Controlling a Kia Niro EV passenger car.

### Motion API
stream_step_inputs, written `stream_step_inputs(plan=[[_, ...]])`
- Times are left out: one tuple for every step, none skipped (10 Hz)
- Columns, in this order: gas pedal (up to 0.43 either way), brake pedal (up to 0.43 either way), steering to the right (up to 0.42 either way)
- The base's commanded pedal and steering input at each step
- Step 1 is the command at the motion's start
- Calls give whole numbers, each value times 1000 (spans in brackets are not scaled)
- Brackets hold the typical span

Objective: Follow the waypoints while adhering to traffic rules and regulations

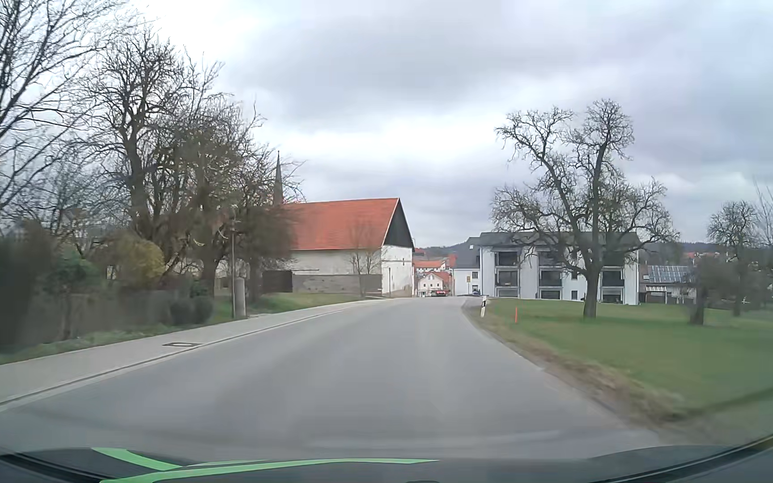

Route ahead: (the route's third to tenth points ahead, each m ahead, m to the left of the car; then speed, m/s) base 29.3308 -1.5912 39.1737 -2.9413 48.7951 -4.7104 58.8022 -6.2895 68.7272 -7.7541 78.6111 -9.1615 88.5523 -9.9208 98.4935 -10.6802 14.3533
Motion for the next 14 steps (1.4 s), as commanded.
stream_step_inputs(plan=[[20,0,23],[8,0,24],[0,0,24],[0,0,24],[0,0,24],[0,0,24],[0,0,23],[0,0,23],[0,0,22],[0,0,22],[0,0,22],[0,0,22],[0,0,21],[0,0,20]])
